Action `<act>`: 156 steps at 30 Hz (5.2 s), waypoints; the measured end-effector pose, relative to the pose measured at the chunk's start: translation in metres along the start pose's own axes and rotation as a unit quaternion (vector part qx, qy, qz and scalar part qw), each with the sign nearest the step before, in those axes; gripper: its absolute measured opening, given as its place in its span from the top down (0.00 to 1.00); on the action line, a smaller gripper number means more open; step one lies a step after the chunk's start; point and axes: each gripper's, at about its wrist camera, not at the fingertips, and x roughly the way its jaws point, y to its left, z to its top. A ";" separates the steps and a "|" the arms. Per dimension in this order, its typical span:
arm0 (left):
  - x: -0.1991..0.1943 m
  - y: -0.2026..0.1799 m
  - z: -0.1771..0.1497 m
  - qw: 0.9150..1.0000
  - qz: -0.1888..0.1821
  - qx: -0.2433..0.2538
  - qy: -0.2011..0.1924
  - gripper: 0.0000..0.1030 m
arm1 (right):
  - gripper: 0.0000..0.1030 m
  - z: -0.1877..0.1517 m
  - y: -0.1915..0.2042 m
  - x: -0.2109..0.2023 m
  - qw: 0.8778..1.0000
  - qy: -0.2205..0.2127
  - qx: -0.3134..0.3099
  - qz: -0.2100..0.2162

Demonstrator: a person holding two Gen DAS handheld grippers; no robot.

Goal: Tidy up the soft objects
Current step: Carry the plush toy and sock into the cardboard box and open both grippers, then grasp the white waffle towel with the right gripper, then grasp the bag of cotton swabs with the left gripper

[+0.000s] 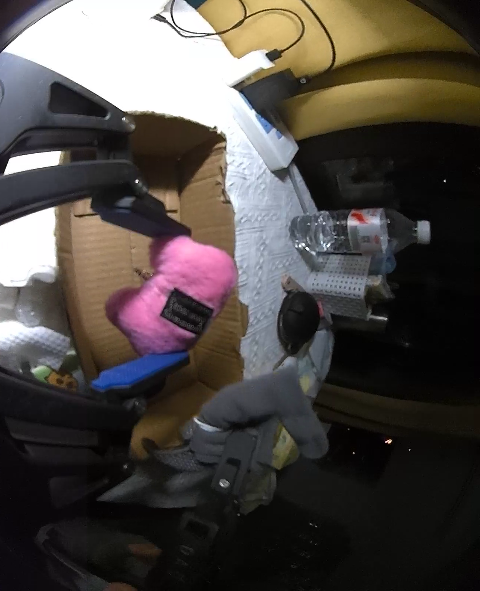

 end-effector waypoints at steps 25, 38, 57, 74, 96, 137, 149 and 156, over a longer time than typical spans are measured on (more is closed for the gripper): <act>0.013 0.004 -0.006 0.998 -0.020 -0.021 0.047 0.20 | 0.59 -0.021 -0.002 0.020 0.999 0.041 0.016 -0.003; -0.032 0.012 -0.014 0.999 -0.008 -0.016 0.026 0.20 | 0.58 -0.029 0.019 -0.014 0.999 0.031 0.006 -0.014; -0.079 0.032 -0.041 0.999 -0.006 -0.028 0.015 0.20 | 0.57 -0.058 0.058 -0.041 0.999 0.035 0.001 -0.018; -0.090 0.041 -0.076 0.999 -0.006 -0.030 0.035 0.20 | 0.53 -0.100 0.086 -0.041 0.998 0.063 0.007 -0.014; -0.081 0.053 -0.107 0.997 0.008 -0.032 0.071 0.20 | 0.79 -0.134 0.104 0.017 0.993 0.121 0.003 0.004; -0.044 -0.037 -0.151 0.989 0.014 0.056 0.139 0.30 | 0.90 -0.139 0.028 -0.087 0.998 0.020 0.055 -0.009; -0.070 -0.032 -0.133 0.992 0.000 0.068 0.110 0.43 | 0.90 -0.127 0.039 -0.095 0.999 0.009 0.040 -0.008; -0.087 -0.021 -0.118 0.994 0.000 0.064 0.084 0.43 | 0.90 -0.113 0.047 -0.097 1.000 0.004 0.029 -0.010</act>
